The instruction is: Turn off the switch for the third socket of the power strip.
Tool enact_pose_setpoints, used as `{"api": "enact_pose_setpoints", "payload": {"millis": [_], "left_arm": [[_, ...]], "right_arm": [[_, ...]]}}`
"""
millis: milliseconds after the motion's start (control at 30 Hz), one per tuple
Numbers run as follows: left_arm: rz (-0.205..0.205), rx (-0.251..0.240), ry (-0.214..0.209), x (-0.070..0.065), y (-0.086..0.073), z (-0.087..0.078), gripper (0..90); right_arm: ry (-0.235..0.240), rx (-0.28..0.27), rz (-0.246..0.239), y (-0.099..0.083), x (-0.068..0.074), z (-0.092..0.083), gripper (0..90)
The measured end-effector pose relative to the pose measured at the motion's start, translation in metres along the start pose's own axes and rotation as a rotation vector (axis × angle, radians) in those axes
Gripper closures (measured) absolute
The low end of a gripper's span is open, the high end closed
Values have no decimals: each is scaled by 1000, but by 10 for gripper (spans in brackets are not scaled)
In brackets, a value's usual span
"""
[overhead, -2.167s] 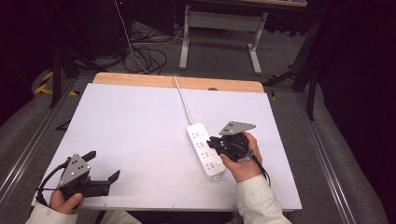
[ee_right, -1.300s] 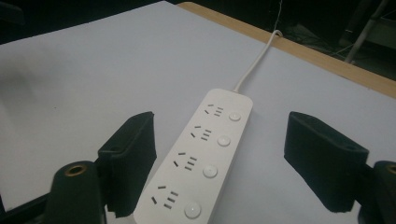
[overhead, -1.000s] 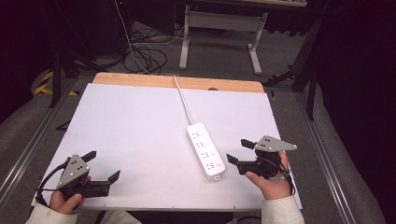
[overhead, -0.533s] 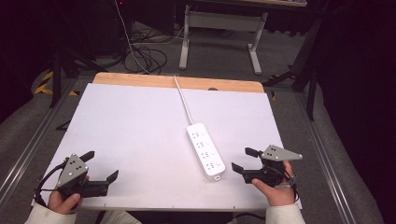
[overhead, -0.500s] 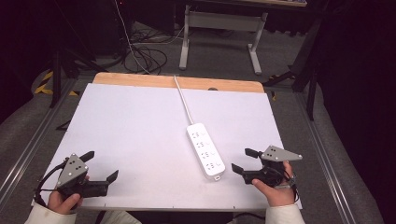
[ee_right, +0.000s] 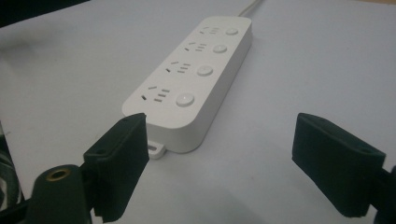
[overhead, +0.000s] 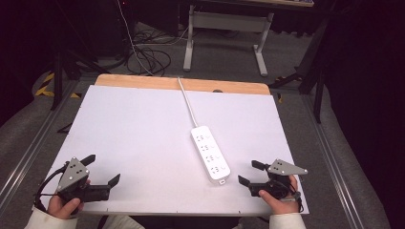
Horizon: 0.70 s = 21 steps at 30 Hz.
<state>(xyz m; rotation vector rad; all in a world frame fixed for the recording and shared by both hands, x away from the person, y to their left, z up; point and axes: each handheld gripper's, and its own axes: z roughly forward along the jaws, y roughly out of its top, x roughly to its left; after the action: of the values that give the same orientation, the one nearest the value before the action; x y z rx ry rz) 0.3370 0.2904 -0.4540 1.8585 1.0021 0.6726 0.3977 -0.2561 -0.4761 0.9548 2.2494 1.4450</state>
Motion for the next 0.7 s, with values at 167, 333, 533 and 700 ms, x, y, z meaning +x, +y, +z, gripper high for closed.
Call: {"api": "enact_pose_setpoints", "payload": {"millis": [167, 333, 533, 700], "left_arm": [[-6, -6, 1, 1, -2, -5, 1], [1, -6, -7, 1, -3, -5, 2], [33, -36, -28, 0, -2, -7, 2], [27, -34, -29, 0, -2, -6, 2]], "right_arm": [[-10, 18, -7, -8, 1, 1, 195], [-15, 13, -2, -9, 0, -1, 193], [-12, 11, -11, -8, 0, 0, 188], [-4, 1, -22, -7, 2, 0, 181]]}}
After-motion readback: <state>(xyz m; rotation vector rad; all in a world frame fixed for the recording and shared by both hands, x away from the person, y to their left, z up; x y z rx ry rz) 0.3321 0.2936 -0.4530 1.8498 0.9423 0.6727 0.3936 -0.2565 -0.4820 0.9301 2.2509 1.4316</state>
